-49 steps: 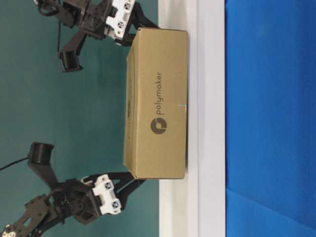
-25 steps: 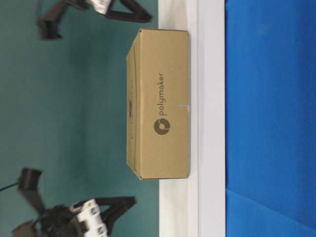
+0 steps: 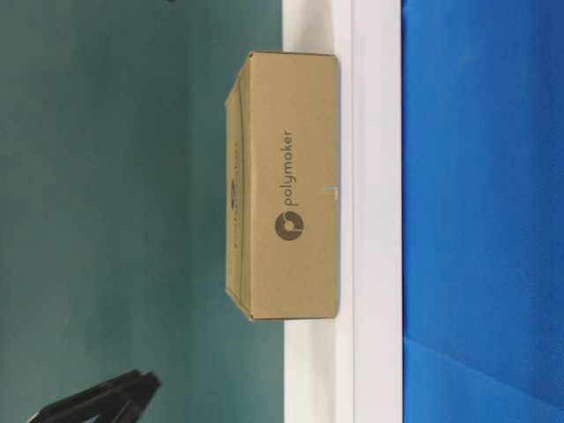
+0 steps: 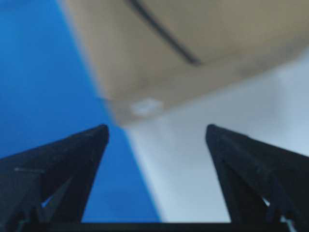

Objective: Place the cardboard box on the stand after clamping it between your arms.

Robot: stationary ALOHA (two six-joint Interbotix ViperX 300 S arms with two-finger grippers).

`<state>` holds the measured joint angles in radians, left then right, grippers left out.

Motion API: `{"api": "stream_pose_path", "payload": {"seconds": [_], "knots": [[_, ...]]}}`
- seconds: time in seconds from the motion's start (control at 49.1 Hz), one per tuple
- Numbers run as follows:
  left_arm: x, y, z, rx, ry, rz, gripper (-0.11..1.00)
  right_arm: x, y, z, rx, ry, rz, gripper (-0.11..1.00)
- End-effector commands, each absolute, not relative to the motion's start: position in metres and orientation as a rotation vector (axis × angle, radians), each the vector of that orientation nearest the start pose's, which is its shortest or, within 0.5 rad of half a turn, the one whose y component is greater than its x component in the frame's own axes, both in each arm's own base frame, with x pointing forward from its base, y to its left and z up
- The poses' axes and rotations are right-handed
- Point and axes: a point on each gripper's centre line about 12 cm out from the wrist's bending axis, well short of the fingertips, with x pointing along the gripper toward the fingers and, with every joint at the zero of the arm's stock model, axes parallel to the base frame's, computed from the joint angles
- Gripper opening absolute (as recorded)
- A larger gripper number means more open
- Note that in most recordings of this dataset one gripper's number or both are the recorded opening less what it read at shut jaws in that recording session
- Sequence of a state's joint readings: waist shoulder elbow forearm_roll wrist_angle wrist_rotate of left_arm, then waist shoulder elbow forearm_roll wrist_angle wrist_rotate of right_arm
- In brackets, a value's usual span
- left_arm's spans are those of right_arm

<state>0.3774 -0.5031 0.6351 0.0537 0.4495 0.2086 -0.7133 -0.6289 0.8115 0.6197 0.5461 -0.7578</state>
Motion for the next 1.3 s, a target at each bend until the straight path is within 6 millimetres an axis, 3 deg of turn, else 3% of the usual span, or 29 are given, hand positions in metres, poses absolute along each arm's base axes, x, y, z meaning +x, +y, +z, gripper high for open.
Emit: {"api": "stream_pose_path", "payload": {"seconds": [0.0,0.163,0.428,0.713,1.283], "knots": [[0.276,0.094,0.331,0.116,0.496,0.289,0.82,0.217,-0.118,0.3,0.104,0.501,-0.304,0.98],[0.262,0.062,0.342,0.111,0.35,0.213,0.82,0.208,-0.083,0.317,0.145,0.357,-0.261,0.97],[0.237,0.021,0.358,0.116,0.201,0.08,0.82,0.194,-0.051,0.33,0.183,0.214,-0.189,0.97],[0.215,0.014,0.35,-0.016,0.171,0.069,0.82,0.185,-0.034,0.34,0.163,0.13,-0.13,0.97],[0.206,0.012,0.318,-0.045,0.135,0.063,0.82,0.185,-0.038,0.318,0.168,0.136,-0.166,0.97]]}}
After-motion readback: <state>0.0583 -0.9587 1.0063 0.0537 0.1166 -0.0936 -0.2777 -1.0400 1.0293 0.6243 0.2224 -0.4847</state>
